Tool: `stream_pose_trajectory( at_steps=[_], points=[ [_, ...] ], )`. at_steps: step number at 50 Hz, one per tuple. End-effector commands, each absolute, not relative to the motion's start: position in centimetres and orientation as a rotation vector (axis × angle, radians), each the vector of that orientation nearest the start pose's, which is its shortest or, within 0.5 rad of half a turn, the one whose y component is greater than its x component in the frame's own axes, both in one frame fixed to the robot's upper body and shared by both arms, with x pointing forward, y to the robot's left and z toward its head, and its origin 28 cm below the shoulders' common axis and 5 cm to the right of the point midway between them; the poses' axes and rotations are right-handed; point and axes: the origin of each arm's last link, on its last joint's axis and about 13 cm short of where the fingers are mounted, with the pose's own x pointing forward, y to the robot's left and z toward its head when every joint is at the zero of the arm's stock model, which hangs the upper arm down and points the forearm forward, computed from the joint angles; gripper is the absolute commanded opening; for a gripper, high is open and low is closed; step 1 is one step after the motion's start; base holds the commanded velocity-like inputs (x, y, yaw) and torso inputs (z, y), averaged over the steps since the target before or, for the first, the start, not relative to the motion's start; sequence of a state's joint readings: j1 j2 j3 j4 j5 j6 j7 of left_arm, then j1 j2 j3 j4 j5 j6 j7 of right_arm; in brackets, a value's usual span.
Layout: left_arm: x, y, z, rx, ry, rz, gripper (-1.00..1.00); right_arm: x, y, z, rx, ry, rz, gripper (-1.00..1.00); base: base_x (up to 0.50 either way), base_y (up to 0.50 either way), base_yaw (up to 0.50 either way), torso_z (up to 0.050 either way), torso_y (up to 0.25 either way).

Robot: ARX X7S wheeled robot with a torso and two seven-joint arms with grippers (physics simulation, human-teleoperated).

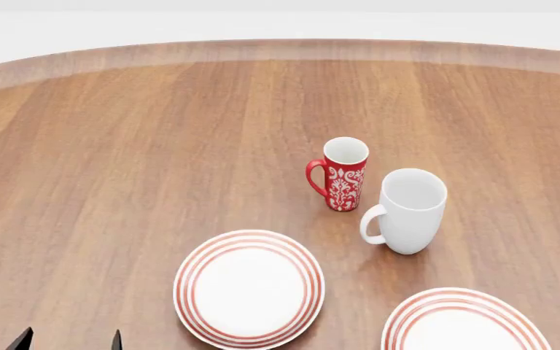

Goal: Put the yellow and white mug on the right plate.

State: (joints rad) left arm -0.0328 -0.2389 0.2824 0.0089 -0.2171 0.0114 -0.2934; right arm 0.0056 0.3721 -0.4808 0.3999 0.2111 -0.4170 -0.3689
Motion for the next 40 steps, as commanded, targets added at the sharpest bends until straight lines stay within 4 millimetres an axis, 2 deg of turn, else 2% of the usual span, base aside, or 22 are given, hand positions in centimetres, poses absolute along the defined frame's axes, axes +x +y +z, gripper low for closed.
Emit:
stream_pose_trajectory(
  at_steps=[1, 40],
  points=[
    [21.1, 20.6, 1.8, 0.022, -0.002, 0.015, 1.0, 18.1, -12.8, -5.5, -0.109, 0.148, 0.707, 1.0, 0.0, 0.0, 0.0, 0.0, 0.0],
    [21.1, 20.5, 1.7, 0.021, 0.001, 0.013, 1.0, 18.0, -11.9, -7.0, -0.138, 0.195, 0.714, 1.0, 0.0, 0.0, 0.0, 0.0, 0.0]
  ],
)
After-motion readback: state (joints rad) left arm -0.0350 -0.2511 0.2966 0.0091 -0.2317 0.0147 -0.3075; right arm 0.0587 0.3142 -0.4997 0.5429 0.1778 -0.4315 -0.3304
